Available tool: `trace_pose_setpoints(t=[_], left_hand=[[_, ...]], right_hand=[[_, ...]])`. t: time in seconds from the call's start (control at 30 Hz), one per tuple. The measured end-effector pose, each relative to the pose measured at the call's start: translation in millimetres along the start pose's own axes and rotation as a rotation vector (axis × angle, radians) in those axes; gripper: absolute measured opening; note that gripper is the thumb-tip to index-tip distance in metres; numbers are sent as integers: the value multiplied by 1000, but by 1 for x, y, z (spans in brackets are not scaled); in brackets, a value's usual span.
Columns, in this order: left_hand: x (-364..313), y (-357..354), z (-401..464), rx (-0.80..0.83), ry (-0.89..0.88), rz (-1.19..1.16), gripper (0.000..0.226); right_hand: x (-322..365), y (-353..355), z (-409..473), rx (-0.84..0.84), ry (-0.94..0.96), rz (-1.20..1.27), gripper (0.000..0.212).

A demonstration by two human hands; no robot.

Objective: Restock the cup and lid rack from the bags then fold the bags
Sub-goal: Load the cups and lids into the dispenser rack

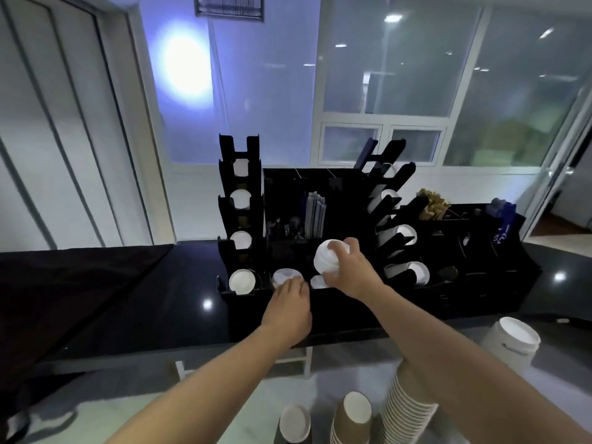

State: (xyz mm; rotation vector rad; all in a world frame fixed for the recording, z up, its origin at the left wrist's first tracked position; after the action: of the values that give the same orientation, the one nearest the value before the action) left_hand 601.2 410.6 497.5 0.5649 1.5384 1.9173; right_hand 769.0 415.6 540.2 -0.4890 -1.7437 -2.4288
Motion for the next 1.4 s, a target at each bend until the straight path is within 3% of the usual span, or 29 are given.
trace_pose_setpoints(t=[0.1, 0.23, 0.43, 0.57, 0.73, 0.87, 1.0, 1.13, 1.23, 1.4], left_hand=[[7, -21, 11, 89, 79, 93, 74], [13, -43, 19, 172, 137, 157, 82], [20, -56, 22, 193, 122, 192, 83], [22, -58, 21, 204, 128, 174, 82], [18, -53, 16, 186, 112, 139, 81], [8, -41, 8, 82, 47, 45, 74], [-13, -19, -10, -118, -95, -64, 44], [-38, 0, -37, -268, -241, -185, 14], [-54, -7, -60, -285, -302, -248, 15], [-88, -33, -102, -186, -399, -348, 46]], right_hand=[[-10, -19, 14, 86, 0, -57, 66], [-19, -34, 28, 87, 60, -204, 69], [-24, -55, 36, 122, 83, -323, 66], [-30, -66, 34, 250, 64, -385, 54], [-26, -65, 24, 263, 68, -404, 46], [-13, -45, 17, 123, 96, -367, 34], [1, -14, -5, -9, 74, -245, 39], [16, 11, -50, -81, 39, -133, 26], [21, 18, -102, -107, 32, -59, 23], [7, 12, -211, -170, -19, 41, 22]])
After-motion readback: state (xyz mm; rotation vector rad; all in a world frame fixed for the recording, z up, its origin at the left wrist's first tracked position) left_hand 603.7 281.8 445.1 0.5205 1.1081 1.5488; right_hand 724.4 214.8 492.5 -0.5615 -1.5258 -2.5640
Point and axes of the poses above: each hand's wrist, its own z-axis towards the middle knuckle, its own y-axis out of the back of the hand, x = y × z, the point moved 6 cm from there along z, towards the middle knuckle, and after that the axes turned 1 degree about -x, right-handed, at the moved point
